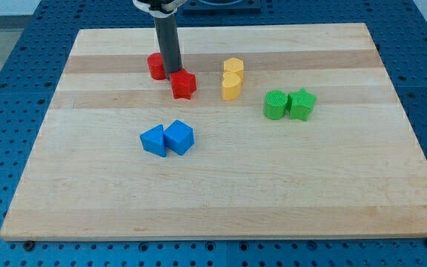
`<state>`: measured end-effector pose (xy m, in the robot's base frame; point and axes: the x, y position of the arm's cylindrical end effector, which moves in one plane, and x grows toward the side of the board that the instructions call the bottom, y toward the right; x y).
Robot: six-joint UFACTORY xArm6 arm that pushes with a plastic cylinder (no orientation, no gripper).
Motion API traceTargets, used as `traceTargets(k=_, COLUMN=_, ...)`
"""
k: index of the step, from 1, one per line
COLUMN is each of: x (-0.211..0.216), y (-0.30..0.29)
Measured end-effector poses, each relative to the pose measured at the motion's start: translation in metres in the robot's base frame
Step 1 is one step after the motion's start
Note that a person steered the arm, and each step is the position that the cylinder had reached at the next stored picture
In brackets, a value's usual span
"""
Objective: Nudge the green star down a bit
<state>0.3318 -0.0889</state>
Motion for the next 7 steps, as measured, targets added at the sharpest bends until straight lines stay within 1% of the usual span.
traceTargets(k=1, x=-0.004, y=-0.004)
traceTargets(k=2, x=0.002, y=-0.036)
traceTargets(k=3, x=0.018, y=-0.061)
traceTargets(k=4, x=0.042, y=-0.062)
traceTargets(k=5, x=0.063, y=-0.044)
traceTargets(k=7, x=0.070, y=0.042)
